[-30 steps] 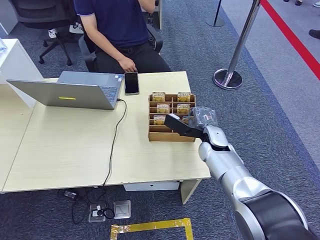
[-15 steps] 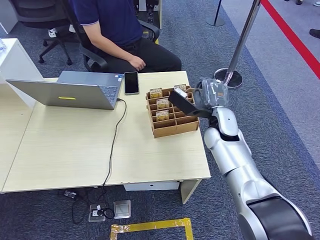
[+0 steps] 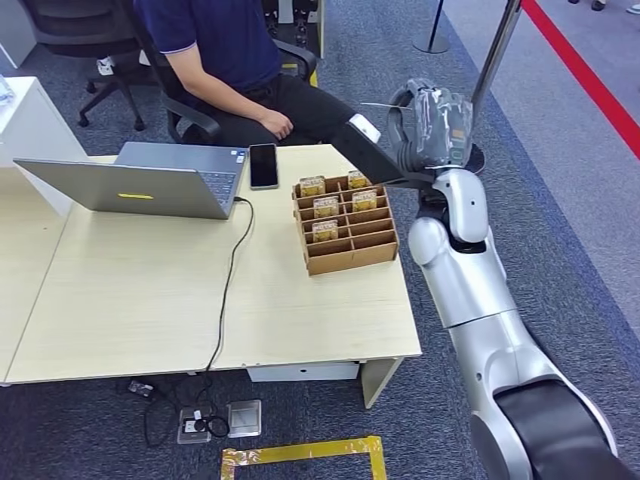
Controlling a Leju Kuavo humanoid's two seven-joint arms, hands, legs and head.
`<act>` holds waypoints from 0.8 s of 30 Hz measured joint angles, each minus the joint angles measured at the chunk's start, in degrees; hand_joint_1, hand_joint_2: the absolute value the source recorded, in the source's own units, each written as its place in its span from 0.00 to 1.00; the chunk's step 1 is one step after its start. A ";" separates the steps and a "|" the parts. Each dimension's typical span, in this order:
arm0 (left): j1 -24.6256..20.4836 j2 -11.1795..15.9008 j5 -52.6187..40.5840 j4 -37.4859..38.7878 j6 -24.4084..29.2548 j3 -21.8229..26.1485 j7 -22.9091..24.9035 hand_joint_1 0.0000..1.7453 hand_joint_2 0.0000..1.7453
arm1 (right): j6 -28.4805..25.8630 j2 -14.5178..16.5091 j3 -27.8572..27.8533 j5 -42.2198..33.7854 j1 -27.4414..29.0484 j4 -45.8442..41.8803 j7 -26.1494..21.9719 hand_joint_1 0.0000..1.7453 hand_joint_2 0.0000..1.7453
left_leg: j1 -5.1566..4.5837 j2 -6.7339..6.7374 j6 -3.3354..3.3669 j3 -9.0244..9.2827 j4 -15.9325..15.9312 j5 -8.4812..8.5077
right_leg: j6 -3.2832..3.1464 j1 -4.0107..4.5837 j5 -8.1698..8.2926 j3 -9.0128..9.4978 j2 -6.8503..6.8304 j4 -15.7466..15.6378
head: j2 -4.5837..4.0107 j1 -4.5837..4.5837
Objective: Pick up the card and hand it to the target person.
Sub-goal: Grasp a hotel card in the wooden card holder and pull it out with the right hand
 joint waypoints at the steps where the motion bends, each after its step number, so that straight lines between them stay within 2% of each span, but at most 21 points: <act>1: -0.24 0.00 -0.15 0.00 -0.12 -0.17 0.07 0.00 0.00 | -1.41 0.63 0.19 0.33 -1.25 2.23 0.19 1.00 1.00 | 0.00 0.00 0.00 0.00 0.00 0.01 | 0.00 0.00 0.00 0.00 0.00 0.02 | 0.00 -0.01; 7: -1.27 0.00 -0.82 0.00 -0.64 -1.23 0.88 0.00 0.00 | -10.12 4.69 1.07 1.47 -8.01 16.54 -0.37 1.00 1.00 | 0.00 0.00 -0.01 0.01 0.00 0.02 | -0.01 0.00 0.00 -0.03 0.00 0.06 | 0.00 -0.08; 11: -1.38 -0.01 -0.89 0.00 -0.72 -1.81 0.92 0.00 0.00 | -13.64 6.67 1.16 1.94 -10.55 25.40 -1.91 1.00 1.00 | 0.00 0.00 -0.01 0.00 0.00 0.02 | -0.01 0.00 0.00 -0.03 0.00 0.07 | 0.00 -0.06; 17: -1.39 -0.04 -0.93 0.09 -1.02 -2.41 1.56 0.00 0.00 | -13.78 7.93 1.61 4.25 -12.62 33.99 0.15 1.00 1.00 | 0.00 -0.01 -0.01 -0.01 0.01 0.02 | 0.00 0.00 0.00 -0.03 -0.01 0.06 | 0.00 0.02; 24: -1.39 -0.04 -0.89 0.16 -0.99 -2.43 1.96 0.00 0.00 | -12.67 8.39 2.01 4.70 -13.82 38.15 1.73 1.00 1.00 | 0.00 -0.01 -0.01 -0.01 0.02 0.02 | 0.00 0.00 0.00 -0.05 -0.01 0.06 | 0.00 -0.08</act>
